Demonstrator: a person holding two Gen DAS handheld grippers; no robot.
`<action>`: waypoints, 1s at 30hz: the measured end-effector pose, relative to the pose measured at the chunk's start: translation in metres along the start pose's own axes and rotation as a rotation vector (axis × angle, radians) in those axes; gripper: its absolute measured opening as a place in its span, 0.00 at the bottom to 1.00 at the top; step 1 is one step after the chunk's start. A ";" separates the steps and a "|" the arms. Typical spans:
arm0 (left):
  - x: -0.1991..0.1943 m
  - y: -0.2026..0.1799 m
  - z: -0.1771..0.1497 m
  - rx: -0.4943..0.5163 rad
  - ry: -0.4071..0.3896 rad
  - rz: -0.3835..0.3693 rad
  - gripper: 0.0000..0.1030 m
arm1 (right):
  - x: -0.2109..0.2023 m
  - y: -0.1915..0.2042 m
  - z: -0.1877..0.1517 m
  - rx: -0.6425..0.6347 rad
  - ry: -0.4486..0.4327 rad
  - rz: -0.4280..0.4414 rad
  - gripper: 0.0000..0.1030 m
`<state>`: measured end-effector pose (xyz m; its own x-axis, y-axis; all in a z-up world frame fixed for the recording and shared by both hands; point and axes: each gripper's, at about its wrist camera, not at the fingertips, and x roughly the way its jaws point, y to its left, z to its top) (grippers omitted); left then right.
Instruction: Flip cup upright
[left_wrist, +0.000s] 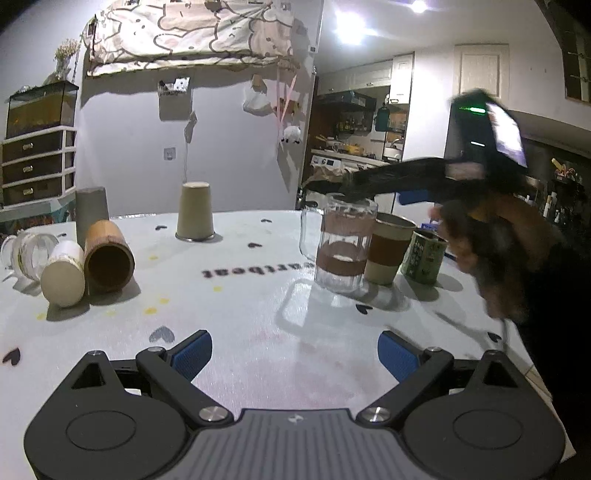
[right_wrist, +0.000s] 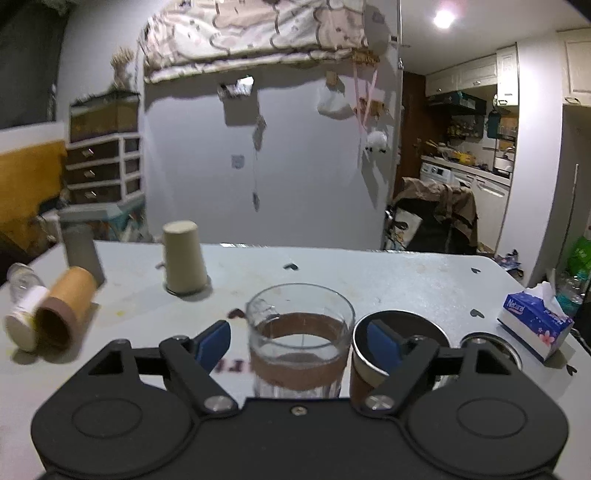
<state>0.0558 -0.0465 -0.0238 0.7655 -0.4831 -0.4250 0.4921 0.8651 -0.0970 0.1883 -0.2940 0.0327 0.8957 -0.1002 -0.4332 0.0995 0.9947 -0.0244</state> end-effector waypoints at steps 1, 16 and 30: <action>0.000 0.000 0.001 0.000 -0.006 0.004 0.93 | -0.012 -0.001 -0.002 0.003 -0.019 0.014 0.80; -0.006 -0.006 0.014 0.019 -0.126 0.105 0.98 | -0.131 -0.014 -0.079 0.004 -0.223 0.027 0.93; -0.008 -0.008 -0.002 0.002 -0.121 0.175 1.00 | -0.150 -0.017 -0.128 0.053 -0.207 -0.018 1.00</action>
<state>0.0452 -0.0498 -0.0213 0.8834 -0.3386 -0.3239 0.3482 0.9370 -0.0298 -0.0033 -0.2929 -0.0173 0.9629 -0.1259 -0.2388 0.1344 0.9907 0.0195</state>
